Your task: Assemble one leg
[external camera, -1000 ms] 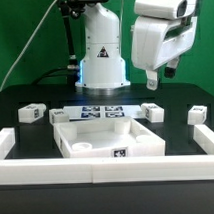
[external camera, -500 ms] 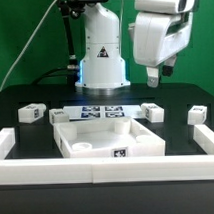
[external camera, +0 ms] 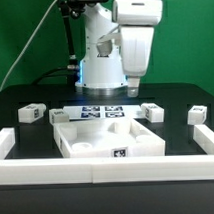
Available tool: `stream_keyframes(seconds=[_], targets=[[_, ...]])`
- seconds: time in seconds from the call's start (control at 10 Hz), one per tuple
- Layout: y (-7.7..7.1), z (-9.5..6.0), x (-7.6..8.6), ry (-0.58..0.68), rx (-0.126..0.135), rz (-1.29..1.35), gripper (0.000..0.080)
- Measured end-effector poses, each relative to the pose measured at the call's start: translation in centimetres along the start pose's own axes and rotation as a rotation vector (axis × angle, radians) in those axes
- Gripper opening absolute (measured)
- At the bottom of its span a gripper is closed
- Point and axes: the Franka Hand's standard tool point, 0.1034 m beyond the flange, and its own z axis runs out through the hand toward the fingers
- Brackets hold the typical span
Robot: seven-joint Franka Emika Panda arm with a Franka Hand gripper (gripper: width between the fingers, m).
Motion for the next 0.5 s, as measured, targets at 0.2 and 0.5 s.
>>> stream_keyframes(seconds=[0.2, 0.5], targets=[[0.0, 0.0, 0.1, 0.001, -0.002, -0.001, 0.0650], [-0.7, 1.3, -1.7, 0.024, -0.039, -0.171, 0.0650]])
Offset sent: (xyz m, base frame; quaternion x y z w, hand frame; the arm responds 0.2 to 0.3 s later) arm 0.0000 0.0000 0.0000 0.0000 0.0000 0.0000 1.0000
